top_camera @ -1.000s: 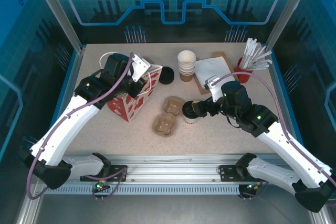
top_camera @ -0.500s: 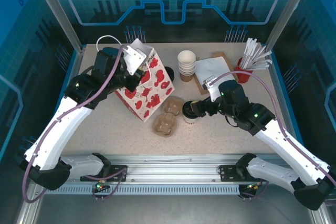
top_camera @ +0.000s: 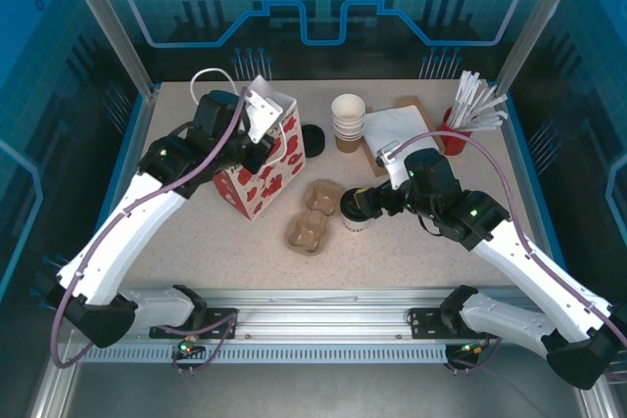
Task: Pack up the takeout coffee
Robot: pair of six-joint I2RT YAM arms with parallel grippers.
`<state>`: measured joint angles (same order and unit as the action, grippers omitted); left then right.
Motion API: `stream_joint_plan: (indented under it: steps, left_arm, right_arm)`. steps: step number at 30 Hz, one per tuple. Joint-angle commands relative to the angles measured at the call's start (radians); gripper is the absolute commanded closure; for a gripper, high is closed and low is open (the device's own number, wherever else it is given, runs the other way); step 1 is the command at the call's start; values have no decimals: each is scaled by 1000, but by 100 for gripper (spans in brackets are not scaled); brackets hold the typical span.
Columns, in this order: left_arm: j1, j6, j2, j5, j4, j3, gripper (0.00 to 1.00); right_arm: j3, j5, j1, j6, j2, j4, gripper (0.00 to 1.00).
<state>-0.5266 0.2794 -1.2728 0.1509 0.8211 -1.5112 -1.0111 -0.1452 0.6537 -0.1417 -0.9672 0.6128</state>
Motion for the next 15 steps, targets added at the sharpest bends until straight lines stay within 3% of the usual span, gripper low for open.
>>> stream_joint_plan:
  steps: [1,15]
  left_arm:
    - [0,6,-28,7,-48,27,100]
    - [24,12,-133,99,-114,56,100]
  right_arm:
    - [5,21,-10,-13,-2,-11,5]
    - [16,25,-9,-14,-7,-16,5]
